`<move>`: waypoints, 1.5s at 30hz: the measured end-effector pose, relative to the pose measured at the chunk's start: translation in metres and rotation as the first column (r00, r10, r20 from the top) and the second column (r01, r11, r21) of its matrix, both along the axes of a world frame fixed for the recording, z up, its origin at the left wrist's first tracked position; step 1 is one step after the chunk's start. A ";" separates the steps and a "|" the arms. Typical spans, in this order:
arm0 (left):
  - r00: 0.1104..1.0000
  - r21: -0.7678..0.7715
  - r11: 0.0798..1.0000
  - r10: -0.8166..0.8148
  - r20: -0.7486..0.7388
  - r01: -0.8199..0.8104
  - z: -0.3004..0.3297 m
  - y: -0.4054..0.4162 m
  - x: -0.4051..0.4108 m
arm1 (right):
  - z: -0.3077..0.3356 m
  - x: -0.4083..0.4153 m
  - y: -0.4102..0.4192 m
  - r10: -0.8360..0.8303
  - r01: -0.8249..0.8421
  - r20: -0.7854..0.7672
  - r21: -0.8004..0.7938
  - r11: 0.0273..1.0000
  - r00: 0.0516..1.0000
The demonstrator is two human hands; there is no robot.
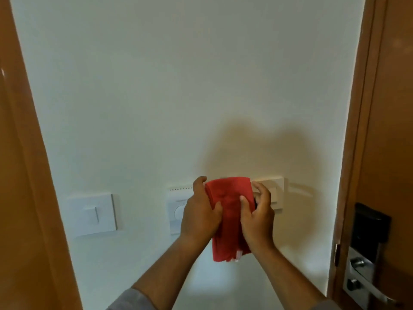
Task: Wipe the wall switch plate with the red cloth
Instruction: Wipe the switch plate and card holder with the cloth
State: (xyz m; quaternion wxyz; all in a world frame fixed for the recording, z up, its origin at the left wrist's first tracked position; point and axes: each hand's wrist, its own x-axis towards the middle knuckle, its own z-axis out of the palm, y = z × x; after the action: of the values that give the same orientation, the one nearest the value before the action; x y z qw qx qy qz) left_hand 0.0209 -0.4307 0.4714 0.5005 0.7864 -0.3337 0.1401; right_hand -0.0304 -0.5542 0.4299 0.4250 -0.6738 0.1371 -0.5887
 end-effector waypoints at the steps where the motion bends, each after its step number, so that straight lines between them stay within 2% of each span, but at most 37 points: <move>1: 0.999 0.043 0.999 0.001 0.037 -0.002 0.000 -0.005 0.000 | -0.006 0.004 -0.007 -0.019 0.020 0.015 -0.041 0.999 1.000; 4: 0.993 0.133 0.991 0.018 0.118 -0.033 0.001 -0.013 0.007 | -0.017 0.015 -0.025 -0.087 0.095 0.048 -0.191 0.977 0.995; 5: 0.992 0.156 0.987 0.021 0.126 -0.041 0.002 -0.014 0.010 | -0.020 0.019 -0.031 -0.161 0.168 0.048 -0.253 0.953 0.986; 6: 0.991 0.176 0.983 0.029 0.133 -0.052 0.003 -0.017 0.012 | -0.023 0.024 -0.037 -0.269 0.267 0.041 -0.330 0.905 0.962; 8: 0.990 0.194 0.978 0.047 0.131 -0.072 0.002 -0.020 0.017 | -0.030 0.035 -0.040 -0.507 0.490 0.092 -0.452 0.746 0.857; 9: 0.990 0.187 0.979 0.057 0.130 -0.081 0.003 -0.021 0.019 | -0.032 0.039 -0.040 -0.553 0.541 0.145 -0.512 0.668 0.820; 11: 0.987 0.177 0.978 0.088 0.135 -0.112 0.000 -0.027 0.023 | -0.033 0.049 -0.036 -0.544 0.538 0.199 -0.610 0.582 0.815; 15: 0.989 0.242 0.963 0.091 0.115 -0.116 0.005 -0.023 0.022 | -0.046 0.058 -0.032 -0.471 0.428 0.144 -0.695 0.578 0.870; 16: 0.982 0.311 0.940 0.096 0.161 -0.142 0.011 -0.020 0.020 | -0.050 0.058 -0.032 -0.466 0.409 0.127 -0.708 0.575 0.876; 17: 0.955 0.363 0.907 0.115 0.275 -0.214 0.021 -0.018 0.019 | -0.054 0.059 -0.033 -0.465 0.376 0.093 -0.735 0.564 0.880; 19: 0.791 0.280 0.879 0.159 0.591 -0.386 0.044 -0.015 0.024 | -0.058 0.060 -0.030 -0.461 0.294 0.021 -0.796 0.529 0.887; 22: 0.489 0.071 0.917 0.143 0.860 -0.392 0.090 -0.016 0.042 | -0.053 0.069 -0.030 -0.463 0.247 0.044 -0.888 0.389 0.885; 25: 0.201 0.068 0.882 0.031 0.979 -0.466 0.129 -0.020 0.075 | -0.042 0.080 -0.042 -0.469 0.239 0.128 -0.954 0.183 0.874; 27: 0.085 0.097 0.831 -0.060 0.995 -0.547 0.142 -0.022 0.095 | -0.036 0.082 -0.055 -0.451 0.214 0.171 -0.976 0.045 0.876; 29: 0.026 0.107 0.799 -0.114 0.993 -0.591 0.147 -0.024 0.109 | -0.034 0.083 -0.063 -0.426 0.202 0.194 -0.979 -0.025 0.884; 30: 0.008 0.093 0.801 -0.109 0.994 -0.592 0.146 -0.026 0.114 | -0.035 0.083 -0.065 -0.424 0.208 0.199 -0.978 -0.025 0.884; 32: -0.022 0.046 0.815 -0.072 0.997 -0.577 0.143 -0.026 0.121 | -0.040 0.085 -0.058 -0.447 0.258 0.208 -0.965 0.054 0.870; 36: -0.061 -0.005 0.852 -0.031 0.998 -0.523 0.140 -0.032 0.129 | -0.052 0.097 -0.025 -0.547 0.376 0.116 -0.839 0.392 0.829; 37: -0.067 -0.013 0.854 -0.025 0.997 -0.520 0.140 -0.032 0.130 | -0.054 0.099 -0.019 -0.556 0.390 0.091 -0.805 0.448 0.826; 38: -0.071 -0.017 0.855 -0.023 0.997 -0.518 0.140 -0.032 0.130 | -0.055 0.100 -0.016 -0.558 0.394 0.084 -0.793 0.464 0.826; 39: -0.074 -0.021 0.856 -0.020 0.997 -0.517 0.140 -0.032 0.130 | -0.055 0.100 -0.019 -0.552 0.383 0.100 -0.819 0.427 0.828; 40: -0.076 -0.023 0.857 -0.019 0.997 -0.515 0.140 -0.032 0.130 | -0.056 0.098 -0.026 -0.529 0.351 0.134 -0.874 0.335 0.838; 43: -0.092 -0.036 0.860 -0.013 0.996 -0.509 0.140 -0.031 0.132 | -0.046 0.086 -0.058 -0.398 0.210 0.210 -0.977 -0.045 0.893; 45: -0.102 -0.049 0.860 -0.004 0.995 -0.507 0.140 -0.031 0.133 | -0.035 0.083 -0.071 -0.337 0.152 0.198 -0.976 -0.158 0.920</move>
State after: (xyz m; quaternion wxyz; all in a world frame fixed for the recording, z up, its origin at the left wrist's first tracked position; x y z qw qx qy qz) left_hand 0.1542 -0.4618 0.6115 -0.0834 0.5619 -0.4457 0.6919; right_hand 0.0530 -0.6257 0.3947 -0.3423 -0.7592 -0.1912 -0.5196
